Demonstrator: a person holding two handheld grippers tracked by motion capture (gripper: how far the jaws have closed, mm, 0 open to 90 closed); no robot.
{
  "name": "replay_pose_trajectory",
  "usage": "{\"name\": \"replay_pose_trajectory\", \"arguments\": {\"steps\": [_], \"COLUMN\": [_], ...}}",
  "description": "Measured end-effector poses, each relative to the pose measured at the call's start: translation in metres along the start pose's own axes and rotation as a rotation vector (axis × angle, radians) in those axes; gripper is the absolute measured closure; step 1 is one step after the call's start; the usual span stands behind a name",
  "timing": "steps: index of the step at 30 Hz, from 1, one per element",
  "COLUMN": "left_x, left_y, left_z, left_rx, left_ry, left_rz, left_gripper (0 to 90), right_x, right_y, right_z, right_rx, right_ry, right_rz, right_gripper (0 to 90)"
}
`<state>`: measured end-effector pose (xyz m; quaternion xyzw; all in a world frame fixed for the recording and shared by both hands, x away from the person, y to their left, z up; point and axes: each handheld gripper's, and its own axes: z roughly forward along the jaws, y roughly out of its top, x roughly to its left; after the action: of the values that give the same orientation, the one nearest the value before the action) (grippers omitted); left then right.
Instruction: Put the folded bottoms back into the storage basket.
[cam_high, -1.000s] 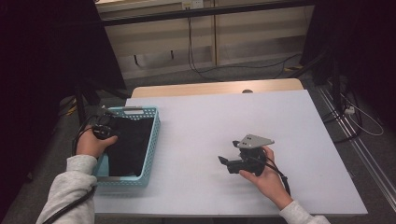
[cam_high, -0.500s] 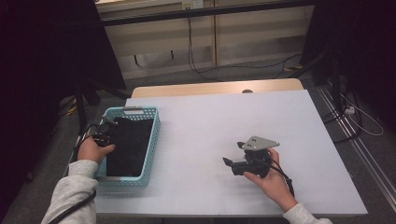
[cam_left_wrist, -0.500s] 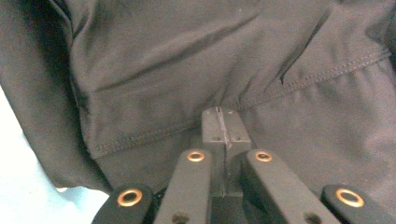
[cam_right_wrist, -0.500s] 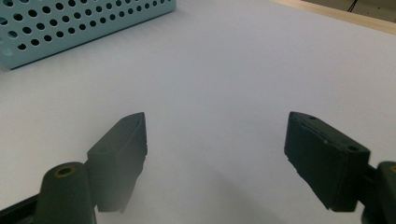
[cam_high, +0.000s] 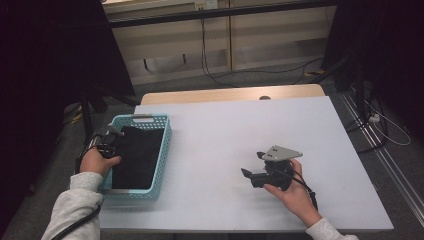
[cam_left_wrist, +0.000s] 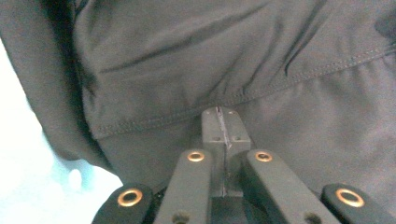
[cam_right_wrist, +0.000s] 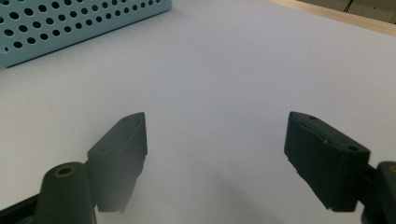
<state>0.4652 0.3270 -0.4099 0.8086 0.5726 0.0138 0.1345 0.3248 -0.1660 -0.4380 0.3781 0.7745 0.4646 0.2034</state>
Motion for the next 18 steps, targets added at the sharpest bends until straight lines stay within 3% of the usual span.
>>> {"name": "replay_pose_trajectory", "arguments": {"steps": [11, 18], "left_x": [0.005, 0.001], "left_y": [-0.004, 0.001], "left_z": [-0.001, -0.01], "left_rx": [-0.013, -0.058], "left_ry": [-0.02, -0.011], "left_rz": [-0.042, -0.029], "left_gripper": [90.0, 83.3], "right_x": [-0.005, -0.007], "right_y": [0.0, 0.0], "right_z": [-0.009, -0.015], "right_rx": [-0.008, -0.014], "right_ry": [-0.012, -0.017], "right_rz": [0.014, 0.011], "right_gripper": [20.8, 20.8]}}
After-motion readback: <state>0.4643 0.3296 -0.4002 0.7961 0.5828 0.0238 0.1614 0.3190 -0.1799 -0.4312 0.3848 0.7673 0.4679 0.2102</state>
